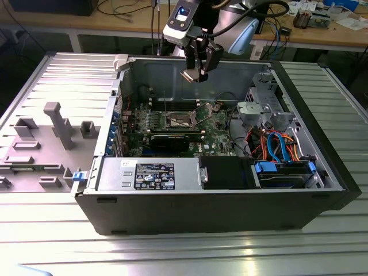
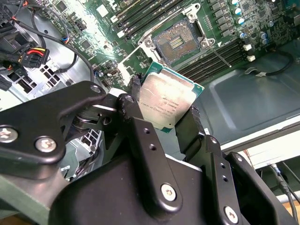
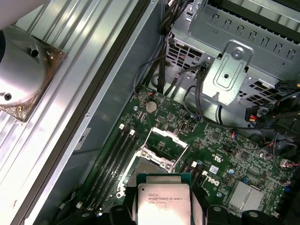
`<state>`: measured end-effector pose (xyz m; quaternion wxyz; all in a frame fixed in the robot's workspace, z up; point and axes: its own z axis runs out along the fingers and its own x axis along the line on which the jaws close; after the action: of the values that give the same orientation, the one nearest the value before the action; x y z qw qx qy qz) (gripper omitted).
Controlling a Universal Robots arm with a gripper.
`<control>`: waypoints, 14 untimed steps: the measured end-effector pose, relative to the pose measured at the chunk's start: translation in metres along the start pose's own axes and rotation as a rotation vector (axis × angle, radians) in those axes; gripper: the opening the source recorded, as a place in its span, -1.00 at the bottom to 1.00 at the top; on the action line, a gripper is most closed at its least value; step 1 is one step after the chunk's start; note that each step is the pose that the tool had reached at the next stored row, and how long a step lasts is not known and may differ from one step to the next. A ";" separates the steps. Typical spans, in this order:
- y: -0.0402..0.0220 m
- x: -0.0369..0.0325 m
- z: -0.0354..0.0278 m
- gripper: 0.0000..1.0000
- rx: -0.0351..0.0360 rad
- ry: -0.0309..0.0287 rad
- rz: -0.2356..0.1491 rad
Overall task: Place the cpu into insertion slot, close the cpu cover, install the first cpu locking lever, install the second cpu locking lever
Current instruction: 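Place the cpu into insertion slot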
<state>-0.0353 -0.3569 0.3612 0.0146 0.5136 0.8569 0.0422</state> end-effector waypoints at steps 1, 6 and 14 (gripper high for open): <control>0.0000 0.0000 0.0000 0.09 0.0000 0.0000 0.000; 0.0000 0.0000 0.0000 0.09 0.0000 -0.0002 0.002; 0.0000 0.0000 0.0001 0.09 -0.0011 -0.0055 0.063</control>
<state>-0.0353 -0.3569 0.3612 0.0159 0.5405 0.8402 0.0417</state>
